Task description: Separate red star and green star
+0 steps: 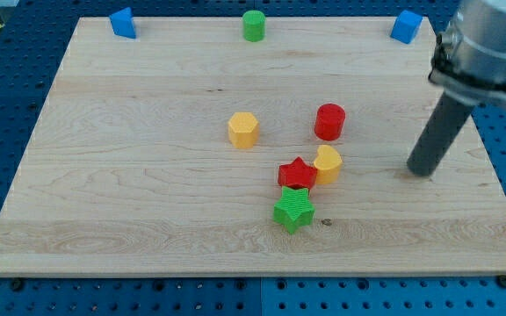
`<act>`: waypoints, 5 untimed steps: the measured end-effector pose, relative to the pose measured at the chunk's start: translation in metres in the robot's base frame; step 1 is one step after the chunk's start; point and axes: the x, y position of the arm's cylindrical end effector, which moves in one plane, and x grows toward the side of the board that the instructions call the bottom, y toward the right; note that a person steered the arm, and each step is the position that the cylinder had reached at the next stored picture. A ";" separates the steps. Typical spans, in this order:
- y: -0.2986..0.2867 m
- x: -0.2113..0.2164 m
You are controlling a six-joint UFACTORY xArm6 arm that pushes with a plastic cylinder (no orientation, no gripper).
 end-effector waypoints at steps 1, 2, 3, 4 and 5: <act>-0.031 0.032; -0.046 0.032; -0.097 0.032; -0.110 0.029; -0.119 0.018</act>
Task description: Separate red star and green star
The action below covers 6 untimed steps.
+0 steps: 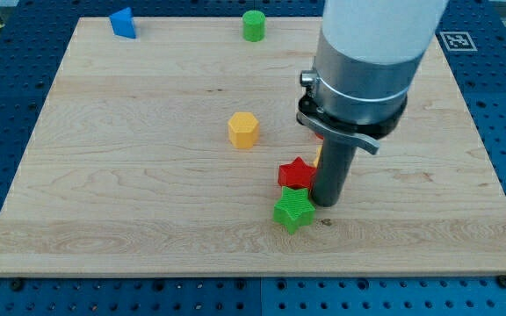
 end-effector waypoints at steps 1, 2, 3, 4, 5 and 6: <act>-0.017 -0.001; -0.017 -0.001; -0.024 -0.001; -0.037 -0.001; -0.046 -0.015; -0.051 -0.031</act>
